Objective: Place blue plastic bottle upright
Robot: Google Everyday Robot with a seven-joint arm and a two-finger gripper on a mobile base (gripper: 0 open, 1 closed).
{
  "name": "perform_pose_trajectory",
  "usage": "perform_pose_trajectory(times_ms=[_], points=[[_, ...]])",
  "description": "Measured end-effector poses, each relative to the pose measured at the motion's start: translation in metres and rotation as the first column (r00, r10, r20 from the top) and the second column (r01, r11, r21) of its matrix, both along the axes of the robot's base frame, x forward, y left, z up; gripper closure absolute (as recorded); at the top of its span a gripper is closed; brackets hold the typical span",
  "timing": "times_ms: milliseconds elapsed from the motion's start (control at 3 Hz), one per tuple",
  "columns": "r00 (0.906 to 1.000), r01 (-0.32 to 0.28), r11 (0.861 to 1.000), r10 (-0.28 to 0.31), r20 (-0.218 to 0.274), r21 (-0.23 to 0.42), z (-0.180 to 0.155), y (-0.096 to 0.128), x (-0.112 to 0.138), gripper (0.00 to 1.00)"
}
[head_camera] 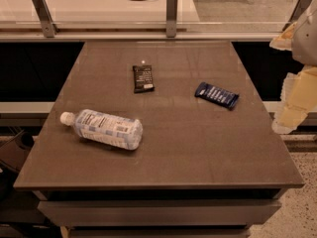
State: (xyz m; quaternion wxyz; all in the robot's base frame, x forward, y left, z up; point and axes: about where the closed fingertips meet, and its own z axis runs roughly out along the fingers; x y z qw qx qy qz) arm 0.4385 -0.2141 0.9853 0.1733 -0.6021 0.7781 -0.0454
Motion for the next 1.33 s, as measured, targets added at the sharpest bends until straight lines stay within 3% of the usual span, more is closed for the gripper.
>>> perform_pose_trajectory(times_ms=[333, 667, 1000, 1333], points=[[1.0, 0.0, 1.0, 0.0, 0.0, 0.0, 0.0, 0.0, 0.0, 0.0], [0.9995, -0.025, 0.999, 0.024, 0.022, 0.047, 0.012, 0.016, 0.012, 0.0], [0.9984, -0.054, 0.99, 0.051, 0.024, 0.134, 0.016, 0.049, 0.032, 0.0], [0.9991, -0.039, 0.979, 0.042, -0.01, 0.2, 0.008, 0.091, 0.048, 0.0]])
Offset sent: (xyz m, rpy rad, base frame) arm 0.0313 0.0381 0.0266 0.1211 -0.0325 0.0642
